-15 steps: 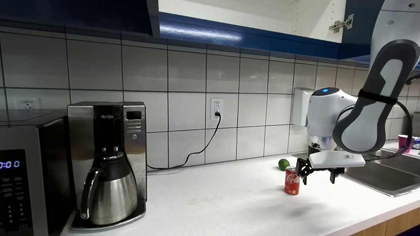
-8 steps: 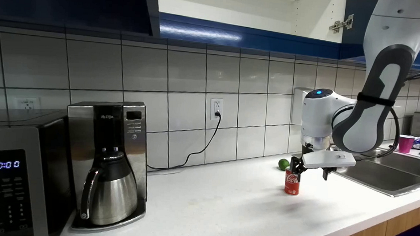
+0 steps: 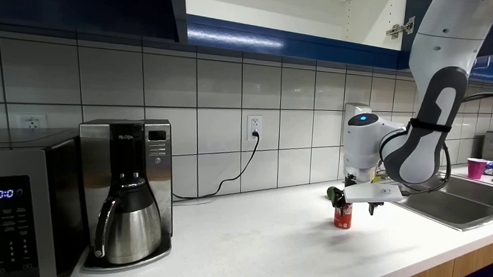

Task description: Put the red can in the open upper cabinet.

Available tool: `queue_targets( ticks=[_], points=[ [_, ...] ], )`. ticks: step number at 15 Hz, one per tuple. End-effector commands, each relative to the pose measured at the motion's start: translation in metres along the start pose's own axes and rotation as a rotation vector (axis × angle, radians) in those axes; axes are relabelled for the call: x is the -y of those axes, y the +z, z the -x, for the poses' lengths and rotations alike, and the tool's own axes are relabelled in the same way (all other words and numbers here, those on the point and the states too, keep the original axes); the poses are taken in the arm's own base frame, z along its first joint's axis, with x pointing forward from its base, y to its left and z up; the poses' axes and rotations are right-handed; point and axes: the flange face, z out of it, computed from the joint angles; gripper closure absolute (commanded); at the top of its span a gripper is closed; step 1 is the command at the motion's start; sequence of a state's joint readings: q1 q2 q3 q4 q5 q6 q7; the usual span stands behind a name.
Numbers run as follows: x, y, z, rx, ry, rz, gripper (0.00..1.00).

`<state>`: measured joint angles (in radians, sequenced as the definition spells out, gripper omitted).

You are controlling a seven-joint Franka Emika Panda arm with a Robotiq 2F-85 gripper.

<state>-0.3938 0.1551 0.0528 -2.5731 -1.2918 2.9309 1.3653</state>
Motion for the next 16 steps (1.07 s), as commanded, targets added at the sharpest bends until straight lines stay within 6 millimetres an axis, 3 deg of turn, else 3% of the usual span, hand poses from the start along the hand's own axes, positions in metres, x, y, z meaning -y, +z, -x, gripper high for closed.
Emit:
queue_targets(
  ticks=[1,16],
  points=[
    [0.013,0.013,-0.011,-0.029,0.016,0.004,0.00],
    [0.022,0.039,-0.028,-0.099,0.040,0.024,0.00]
  ],
)
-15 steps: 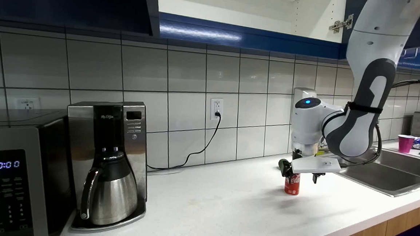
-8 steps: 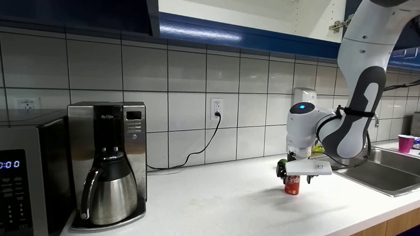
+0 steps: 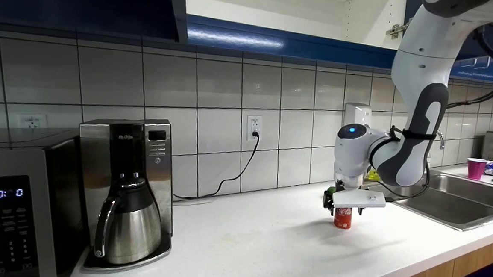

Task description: Put the red can in the open upper cabinet.

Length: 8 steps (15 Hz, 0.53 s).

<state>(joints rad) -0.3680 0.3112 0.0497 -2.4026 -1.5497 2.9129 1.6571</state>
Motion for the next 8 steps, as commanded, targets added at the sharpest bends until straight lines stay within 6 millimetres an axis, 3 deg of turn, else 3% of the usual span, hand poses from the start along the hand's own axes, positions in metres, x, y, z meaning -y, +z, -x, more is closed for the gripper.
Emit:
queue_targets(
  ticks=[1,5,6,7,8],
  points=[
    [0.0026,0.0060,-0.0058,-0.032,0.016,0.021,0.00],
    [0.0038,0.0075,-0.0082,-0.045,0.020,0.025,0.00],
    [0.0041,0.0077,-0.0086,-0.048,0.022,0.024,0.09],
    [0.0048,0.0082,-0.0091,-0.051,0.022,0.024,0.26],
    [0.0055,0.0083,-0.0093,-0.053,0.022,0.024,0.35]
  ],
)
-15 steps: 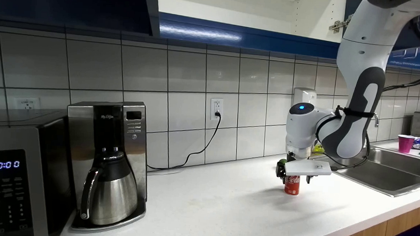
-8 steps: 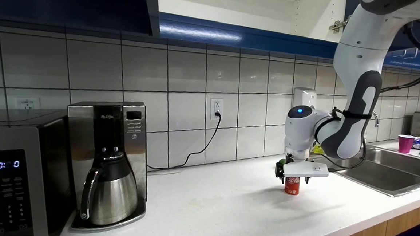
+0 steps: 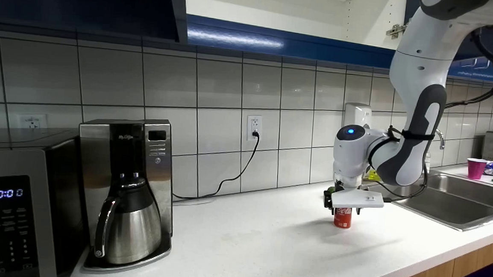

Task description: Put the red can in the open upper cabinet.

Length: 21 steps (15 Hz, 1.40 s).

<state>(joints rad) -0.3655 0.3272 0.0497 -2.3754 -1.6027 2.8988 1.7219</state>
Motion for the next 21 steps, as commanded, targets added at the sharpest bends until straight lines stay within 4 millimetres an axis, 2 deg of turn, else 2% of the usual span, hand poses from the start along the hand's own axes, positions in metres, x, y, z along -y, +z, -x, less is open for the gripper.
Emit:
queue_targets(
  ticks=[1,3,4,7,10,14,21],
  points=[
    [0.006,0.004,-0.004,-0.033,0.006,0.014,0.42],
    [0.008,0.004,-0.005,-0.040,0.003,0.011,0.58],
    [0.008,0.004,-0.005,-0.042,0.004,0.010,0.61],
    [0.010,0.001,-0.005,-0.050,0.002,0.009,0.61],
    [0.012,-0.012,-0.005,-0.055,-0.007,0.000,0.61],
    [0.020,-0.044,-0.002,-0.057,-0.027,-0.014,0.61],
    [0.050,-0.131,0.013,-0.035,-0.101,-0.067,0.61]
  ],
)
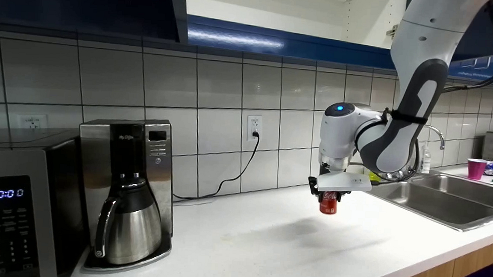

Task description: Put the red can in the open upper cabinet.

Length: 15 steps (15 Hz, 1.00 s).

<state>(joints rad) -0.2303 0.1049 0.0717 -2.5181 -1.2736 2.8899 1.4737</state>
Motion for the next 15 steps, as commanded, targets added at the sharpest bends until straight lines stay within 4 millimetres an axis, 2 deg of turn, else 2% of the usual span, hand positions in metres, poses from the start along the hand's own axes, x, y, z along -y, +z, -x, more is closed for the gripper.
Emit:
queue_targets(
  ticks=[1,7,15],
  points=[
    [0.012,-0.059,0.010,-0.010,-0.063,-0.011,0.61],
    [0.038,-0.150,0.007,0.006,-0.111,-0.053,0.61],
    [0.041,-0.313,-0.012,-0.045,-0.153,-0.031,0.61]
  ],
)
